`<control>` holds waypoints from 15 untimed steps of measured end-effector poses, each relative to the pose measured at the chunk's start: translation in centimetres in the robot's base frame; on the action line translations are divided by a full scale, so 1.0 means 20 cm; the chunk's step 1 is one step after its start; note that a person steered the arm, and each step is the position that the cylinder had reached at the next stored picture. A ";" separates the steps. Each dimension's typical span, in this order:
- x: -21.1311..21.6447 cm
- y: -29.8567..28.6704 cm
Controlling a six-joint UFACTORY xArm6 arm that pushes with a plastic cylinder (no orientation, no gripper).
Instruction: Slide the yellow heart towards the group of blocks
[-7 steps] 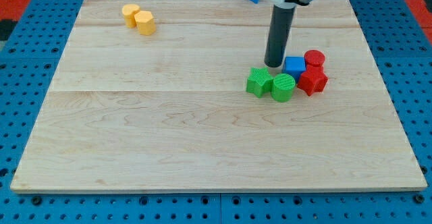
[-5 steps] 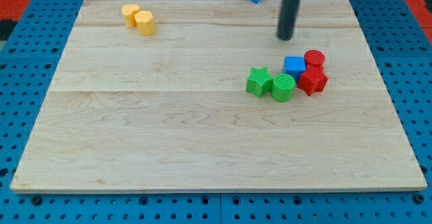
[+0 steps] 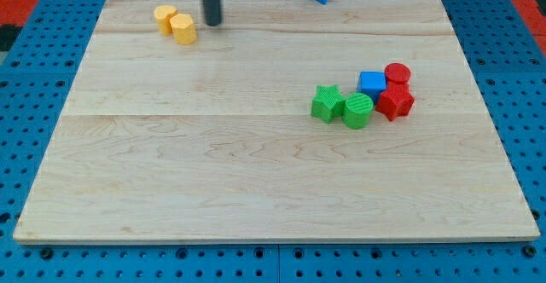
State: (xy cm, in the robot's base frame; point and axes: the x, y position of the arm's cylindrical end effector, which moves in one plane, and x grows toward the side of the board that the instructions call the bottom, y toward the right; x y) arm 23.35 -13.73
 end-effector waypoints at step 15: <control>0.82 0.58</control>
State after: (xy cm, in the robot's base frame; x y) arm 39.68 -2.13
